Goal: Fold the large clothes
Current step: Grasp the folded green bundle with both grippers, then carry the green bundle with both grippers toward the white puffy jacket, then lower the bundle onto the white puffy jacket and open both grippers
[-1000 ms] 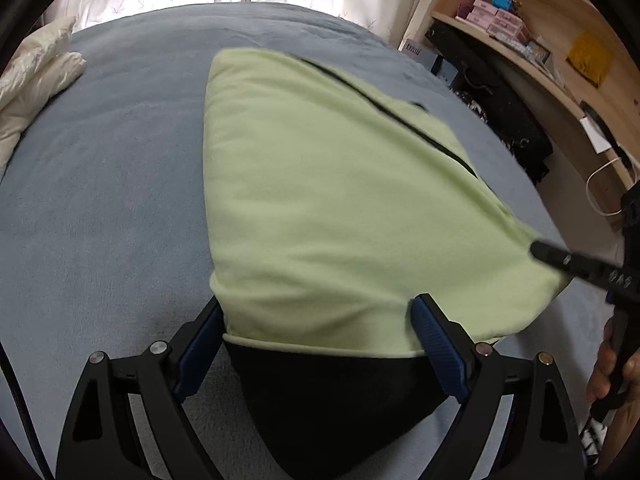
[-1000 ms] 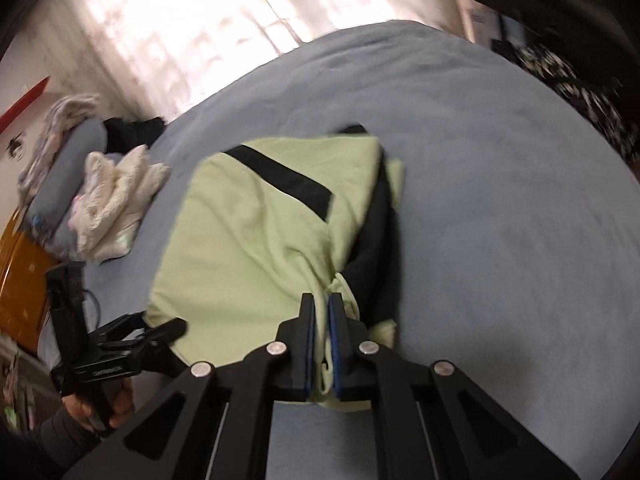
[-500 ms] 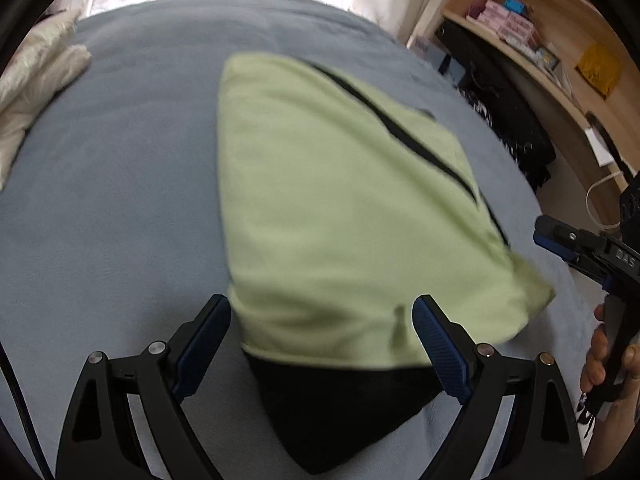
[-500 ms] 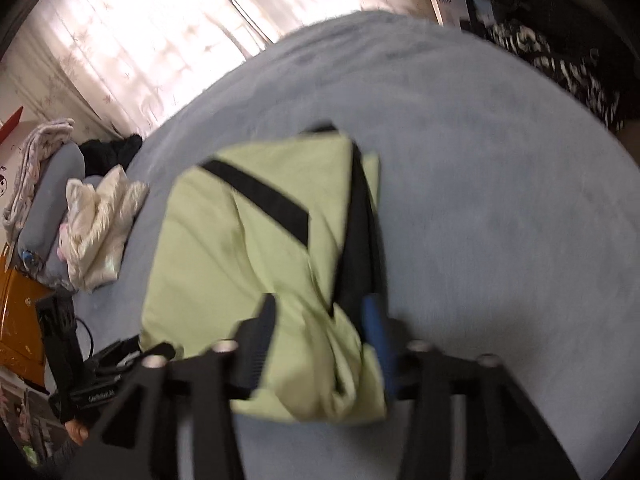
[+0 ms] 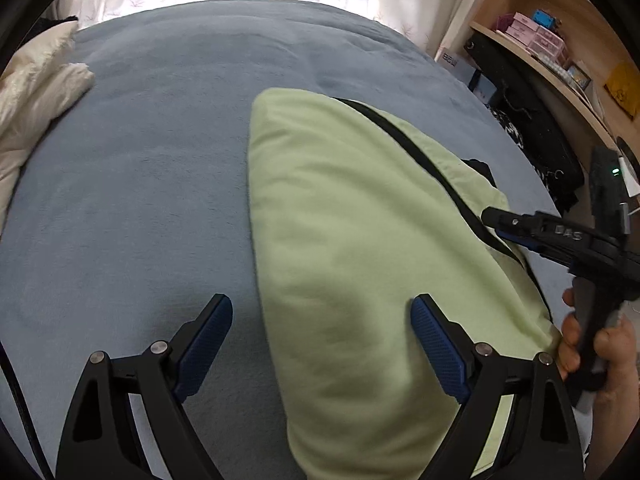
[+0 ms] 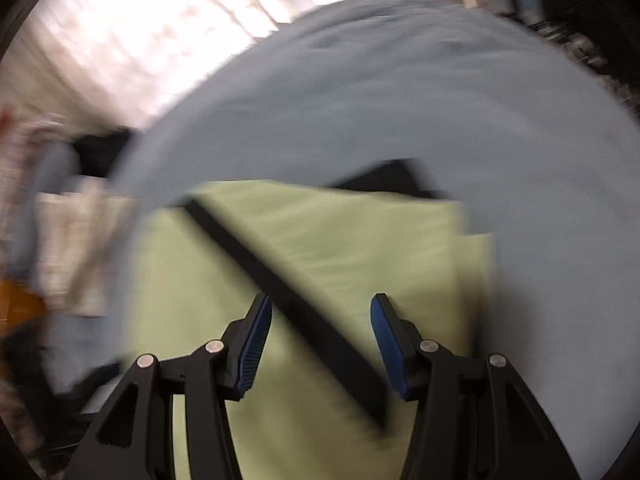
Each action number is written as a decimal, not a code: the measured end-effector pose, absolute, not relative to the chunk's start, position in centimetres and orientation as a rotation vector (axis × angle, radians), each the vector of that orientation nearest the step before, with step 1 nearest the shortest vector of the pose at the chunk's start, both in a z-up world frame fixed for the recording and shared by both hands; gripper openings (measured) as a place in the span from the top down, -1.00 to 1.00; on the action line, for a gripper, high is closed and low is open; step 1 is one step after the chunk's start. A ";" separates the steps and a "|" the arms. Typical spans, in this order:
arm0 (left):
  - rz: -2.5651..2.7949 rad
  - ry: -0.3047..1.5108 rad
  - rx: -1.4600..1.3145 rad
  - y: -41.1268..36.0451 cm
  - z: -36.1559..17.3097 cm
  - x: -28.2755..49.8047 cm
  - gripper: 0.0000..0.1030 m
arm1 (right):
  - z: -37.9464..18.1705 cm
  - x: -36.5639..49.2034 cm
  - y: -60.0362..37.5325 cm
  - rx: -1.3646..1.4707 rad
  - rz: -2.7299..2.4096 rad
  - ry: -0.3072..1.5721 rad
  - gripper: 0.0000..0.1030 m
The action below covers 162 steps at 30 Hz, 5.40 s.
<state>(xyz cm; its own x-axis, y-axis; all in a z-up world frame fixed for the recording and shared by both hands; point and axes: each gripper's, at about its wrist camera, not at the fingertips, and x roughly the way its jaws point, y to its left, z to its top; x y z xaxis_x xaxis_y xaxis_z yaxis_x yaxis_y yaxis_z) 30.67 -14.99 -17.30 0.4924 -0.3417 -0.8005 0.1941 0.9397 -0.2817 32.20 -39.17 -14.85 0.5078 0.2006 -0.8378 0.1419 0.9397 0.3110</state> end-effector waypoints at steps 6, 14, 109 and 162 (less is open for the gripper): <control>-0.352 1.041 -0.174 -15.4 -17.9 31.3 -0.75 | -13.7 30.4 -41.9 0.334 -0.030 1.038 0.18; -0.380 1.084 -0.119 -15.8 -15.9 30.2 -0.75 | -10.6 28.0 -42.9 0.376 0.062 1.057 -0.84; -0.376 0.912 0.012 -11.7 -7.4 19.9 0.47 | -8.0 20.7 -28.9 0.326 0.384 0.958 0.78; 0.035 0.790 -0.151 41.6 -6.0 45.3 -0.73 | -10.2 48.1 17.0 0.306 0.488 0.860 -0.10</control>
<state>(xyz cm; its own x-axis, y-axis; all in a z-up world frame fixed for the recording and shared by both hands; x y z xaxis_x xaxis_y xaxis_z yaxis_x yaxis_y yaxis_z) 45.33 41.64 -6.04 0.7035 -0.0250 -0.7102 -0.0881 0.9886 -0.1221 48.08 17.01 -10.17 0.5535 0.5253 -0.6463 -0.2849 0.8486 0.4457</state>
